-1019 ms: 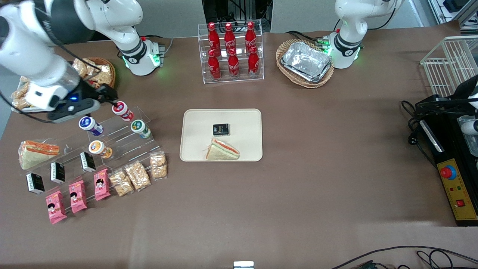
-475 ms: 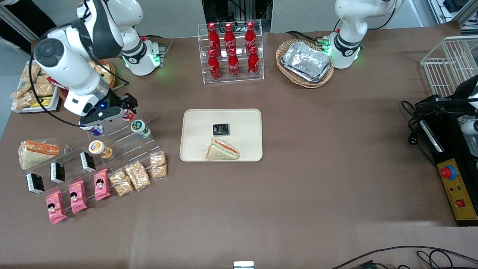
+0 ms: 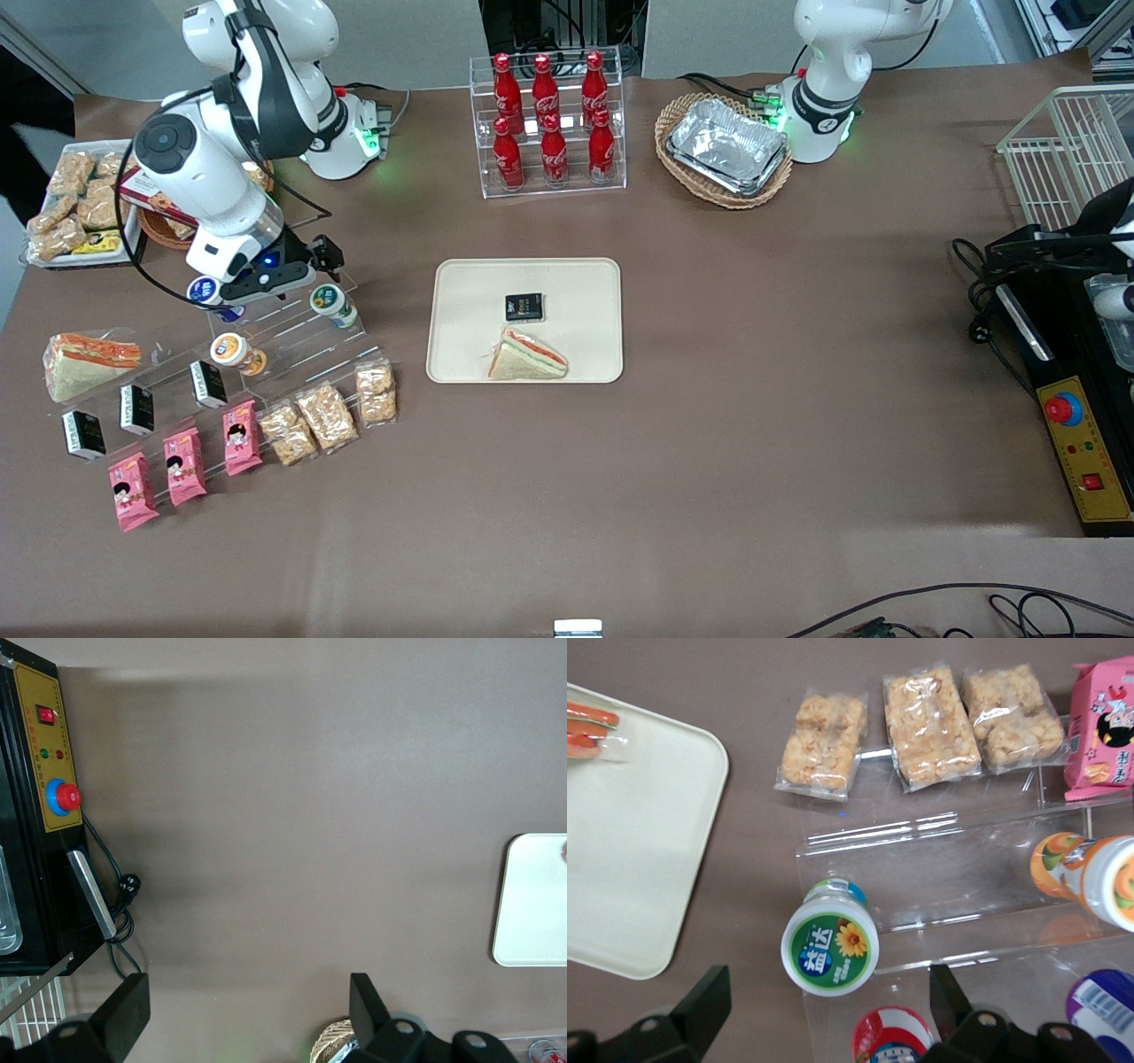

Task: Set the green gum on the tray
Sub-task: 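Close the right gripper on the green-labelled gum bottle and lift it, then carry the gum bottle with the right gripper toward the cream tray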

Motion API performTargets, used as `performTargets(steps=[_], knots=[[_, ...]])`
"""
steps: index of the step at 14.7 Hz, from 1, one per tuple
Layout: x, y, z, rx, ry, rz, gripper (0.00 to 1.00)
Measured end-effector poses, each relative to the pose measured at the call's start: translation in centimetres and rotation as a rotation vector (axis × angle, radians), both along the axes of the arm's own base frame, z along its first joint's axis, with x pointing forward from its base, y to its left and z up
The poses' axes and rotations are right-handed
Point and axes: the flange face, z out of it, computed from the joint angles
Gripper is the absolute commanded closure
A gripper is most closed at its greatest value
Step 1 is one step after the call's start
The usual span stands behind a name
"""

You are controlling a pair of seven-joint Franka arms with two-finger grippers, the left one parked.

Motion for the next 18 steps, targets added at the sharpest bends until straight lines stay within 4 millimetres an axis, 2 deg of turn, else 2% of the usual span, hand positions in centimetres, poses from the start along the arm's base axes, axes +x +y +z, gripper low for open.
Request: performTargets(steps=[5, 11, 12, 13, 16, 17, 18], knots=[[-0.1, 0.0, -3.5, 0.008, -0.02, -0.018, 0.0], [0.6, 0.2, -6.0, 0.018, -0.027, -0.018, 0.01], [0.6, 0.3, -6.1, 0.018, -0.026, -0.017, 0.06], [0.5, 0.4, -6.1, 0.017, -0.025, -0.014, 0.18], [0.3, 0.9, -6.3, 0.017, -0.021, -0.003, 0.61], [0.2, 0.9, -6.4, 0.016, -0.02, -0.003, 0.7], [0.2, 0.9, -6.4, 0.016, -0.019, -0.003, 0.71]])
